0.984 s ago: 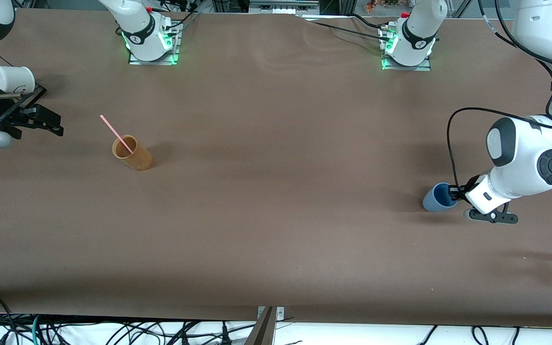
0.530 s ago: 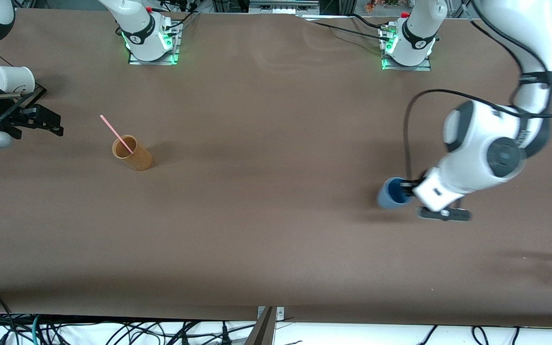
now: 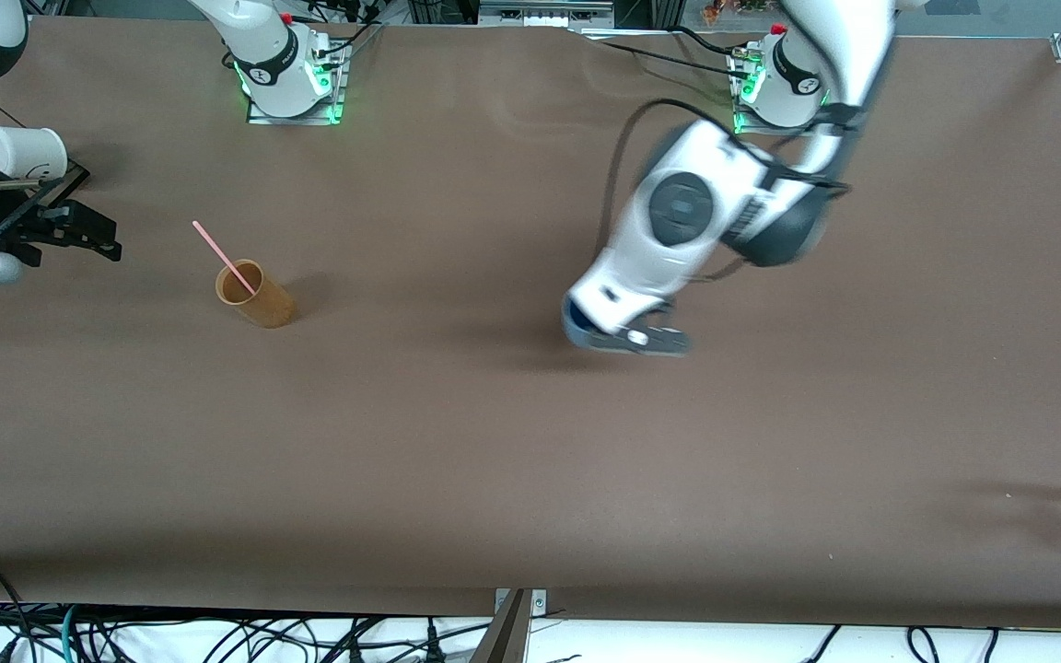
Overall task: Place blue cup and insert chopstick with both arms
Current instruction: 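Carry the blue cup with the left gripper toward the tan cup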
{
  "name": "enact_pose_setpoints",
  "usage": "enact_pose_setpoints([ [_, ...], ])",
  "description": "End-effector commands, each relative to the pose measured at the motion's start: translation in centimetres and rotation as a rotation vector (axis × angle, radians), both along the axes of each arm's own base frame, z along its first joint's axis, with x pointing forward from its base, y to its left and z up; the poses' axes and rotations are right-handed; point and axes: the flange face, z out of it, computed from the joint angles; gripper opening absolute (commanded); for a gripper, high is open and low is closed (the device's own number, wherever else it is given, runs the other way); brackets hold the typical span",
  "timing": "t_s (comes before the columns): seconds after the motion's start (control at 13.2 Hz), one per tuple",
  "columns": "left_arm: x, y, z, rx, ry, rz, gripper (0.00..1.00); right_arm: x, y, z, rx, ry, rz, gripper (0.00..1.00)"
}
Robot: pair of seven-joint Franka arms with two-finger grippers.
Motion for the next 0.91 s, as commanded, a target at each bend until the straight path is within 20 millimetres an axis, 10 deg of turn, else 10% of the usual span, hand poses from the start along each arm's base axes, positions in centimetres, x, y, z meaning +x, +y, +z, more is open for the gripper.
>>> enact_pose_setpoints([
  [0.0, -0.8, -6.7, -2.3, -0.011, 0.016, 0.014, 0.00, -0.2, -0.1, 0.2, 0.014, 0.005, 0.000, 1.00],
  [0.45, -4.7, -14.7, -7.0, -0.016, 0.019, 0.118, 0.00, -0.2, -0.1, 0.2, 0.014, 0.005, 0.000, 1.00],
  [0.83, -5.6, -16.3, -10.9, -0.028, 0.010, 0.154, 0.00, -0.1, 0.4, 0.4, 0.006, 0.001, 0.016, 1.00],
])
